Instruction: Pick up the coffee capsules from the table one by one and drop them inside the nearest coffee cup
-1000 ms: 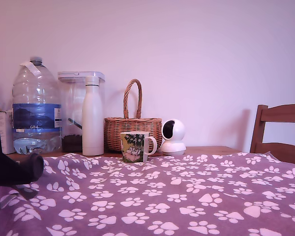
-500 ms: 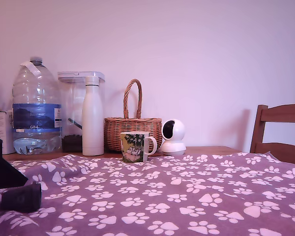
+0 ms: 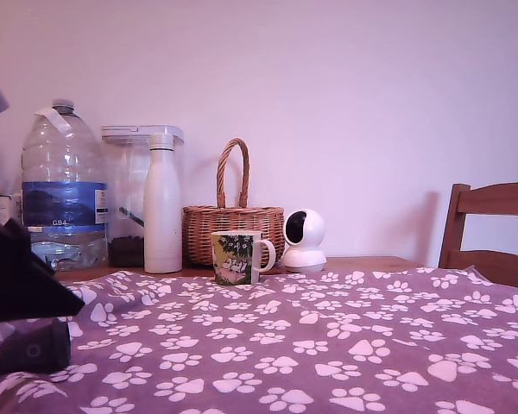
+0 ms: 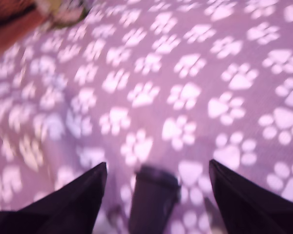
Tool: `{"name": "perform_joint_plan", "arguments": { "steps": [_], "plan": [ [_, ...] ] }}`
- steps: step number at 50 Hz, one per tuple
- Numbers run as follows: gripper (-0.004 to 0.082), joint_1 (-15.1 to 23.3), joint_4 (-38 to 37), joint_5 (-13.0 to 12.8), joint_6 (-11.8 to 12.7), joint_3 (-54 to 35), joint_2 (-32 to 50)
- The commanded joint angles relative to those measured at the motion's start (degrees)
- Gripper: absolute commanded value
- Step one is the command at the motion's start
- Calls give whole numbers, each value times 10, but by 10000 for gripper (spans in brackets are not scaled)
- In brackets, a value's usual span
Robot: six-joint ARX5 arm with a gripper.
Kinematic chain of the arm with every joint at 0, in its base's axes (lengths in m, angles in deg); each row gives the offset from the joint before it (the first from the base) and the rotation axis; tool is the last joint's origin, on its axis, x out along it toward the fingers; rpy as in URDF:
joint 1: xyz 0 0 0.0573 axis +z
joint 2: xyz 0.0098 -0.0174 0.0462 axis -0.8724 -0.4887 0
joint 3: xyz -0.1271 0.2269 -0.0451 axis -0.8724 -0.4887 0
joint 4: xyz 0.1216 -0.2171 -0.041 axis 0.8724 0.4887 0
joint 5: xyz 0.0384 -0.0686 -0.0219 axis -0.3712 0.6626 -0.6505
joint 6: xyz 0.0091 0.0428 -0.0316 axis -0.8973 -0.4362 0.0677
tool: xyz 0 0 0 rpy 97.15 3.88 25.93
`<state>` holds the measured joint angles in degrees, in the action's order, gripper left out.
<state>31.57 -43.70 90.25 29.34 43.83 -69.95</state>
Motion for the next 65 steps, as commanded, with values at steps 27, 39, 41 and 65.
{"name": "perform_joint_plan", "arguments": {
  "steps": [27,39,41,65],
  "plan": [
    [514,-1,27,-31,11,-4,-63],
    [513,-1,-10,-33,8,-3,-111],
    [512,-1,-16,-33,4,-2,-114],
    [237,-1,-20,-39,1,5,-116]
  ]
}}
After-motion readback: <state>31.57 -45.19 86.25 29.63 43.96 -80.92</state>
